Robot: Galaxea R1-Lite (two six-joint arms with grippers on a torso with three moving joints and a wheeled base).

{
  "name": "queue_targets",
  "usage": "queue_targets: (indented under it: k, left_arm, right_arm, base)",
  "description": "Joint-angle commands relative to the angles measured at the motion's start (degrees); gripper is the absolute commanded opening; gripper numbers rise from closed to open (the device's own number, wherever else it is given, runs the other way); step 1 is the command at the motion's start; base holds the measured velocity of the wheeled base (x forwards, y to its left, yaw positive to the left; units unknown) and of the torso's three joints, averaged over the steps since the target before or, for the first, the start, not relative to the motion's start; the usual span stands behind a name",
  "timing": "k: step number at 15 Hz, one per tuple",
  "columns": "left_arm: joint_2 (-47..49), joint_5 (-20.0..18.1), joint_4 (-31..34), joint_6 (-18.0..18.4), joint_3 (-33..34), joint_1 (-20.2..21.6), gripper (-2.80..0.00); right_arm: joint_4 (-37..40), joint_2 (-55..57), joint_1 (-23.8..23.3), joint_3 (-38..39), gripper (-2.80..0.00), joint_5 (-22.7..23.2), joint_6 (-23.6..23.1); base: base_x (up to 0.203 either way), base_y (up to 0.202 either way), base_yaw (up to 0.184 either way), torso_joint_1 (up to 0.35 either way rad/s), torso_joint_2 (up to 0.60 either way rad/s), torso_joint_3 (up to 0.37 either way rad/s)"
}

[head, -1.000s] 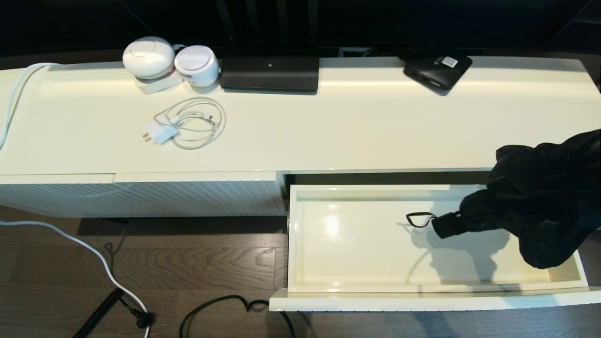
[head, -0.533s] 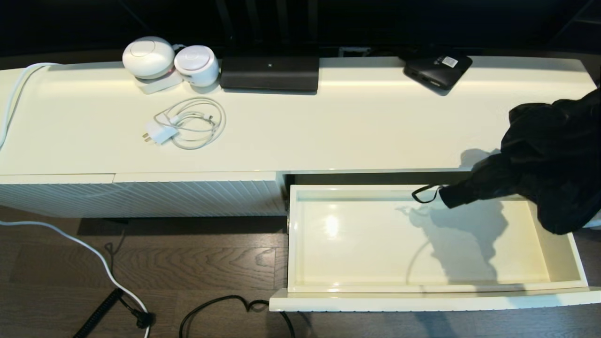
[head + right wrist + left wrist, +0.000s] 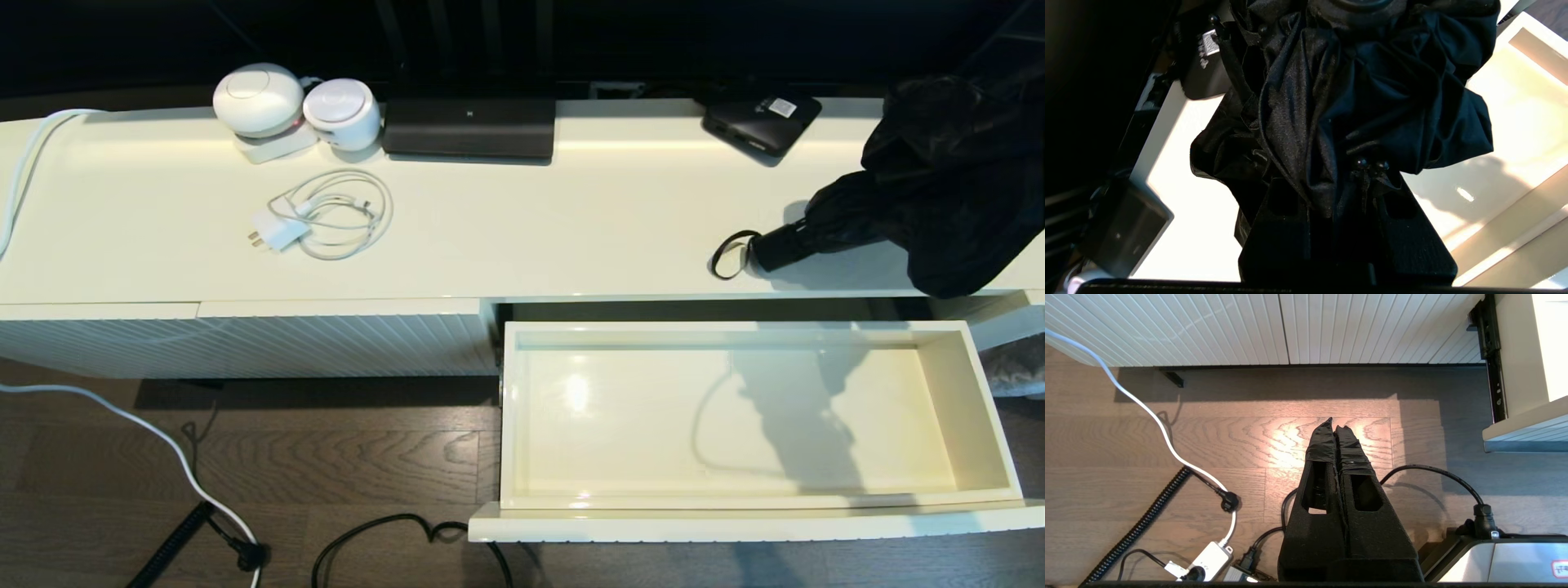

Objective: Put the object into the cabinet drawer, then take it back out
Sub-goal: Take the umbrella out of the drawer and put it on the table

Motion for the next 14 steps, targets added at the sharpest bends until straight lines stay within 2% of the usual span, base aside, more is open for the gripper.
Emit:
queue_targets:
  k: [1, 4, 7, 9, 10, 14]
  left_arm:
    - [0.0, 0.0, 0.0, 0.0, 0.0, 0.0, -2.8]
    - [0.0, 0.0, 0.0, 0.0, 0.0, 0.0, -2.8]
    - [0.0, 0.0, 0.0, 0.0, 0.0, 0.0, -2.8]
    - [0.0, 0.0, 0.0, 0.0, 0.1, 0.0, -2.8]
    - [0.0, 0.0, 0.0, 0.0, 0.0, 0.0, -2.8]
    - [0.0, 0.0, 0.0, 0.0, 0.0, 0.0, -2.8]
  right_arm:
    - [-0.1, 3.5, -2.7, -0.8, -2.8, 1.2, 0.5]
    - [-0.4, 7.6, -8.5, -2.0, -2.8, 4.6, 0.9]
    - [-0.6, 10.2, -12.0, -4.3, -2.8, 7.4, 0.8]
    - [-0.7, 11.1, -12.5, -5.1, -2.8, 7.7, 0.2]
    - [-0.7, 11.1, -12.5, -5.3, 0.0, 7.7, 0.1]
    - [-3.1, 12.1, -12.6, -5.4, 0.0, 7.2, -1.5]
  base:
    - [0.0, 0.0, 0.0, 0.0, 0.0, 0.0]
    - [0.0, 0.0, 0.0, 0.0, 0.0, 0.0]
    - [0.0, 0.0, 0.0, 0.0, 0.0, 0.0]
    - [0.0, 0.0, 0.0, 0.0, 0.0, 0.0]
    - [0.0, 0.0, 0.0, 0.0, 0.0, 0.0]
    - [0.0, 0.0, 0.0, 0.0, 0.0, 0.0]
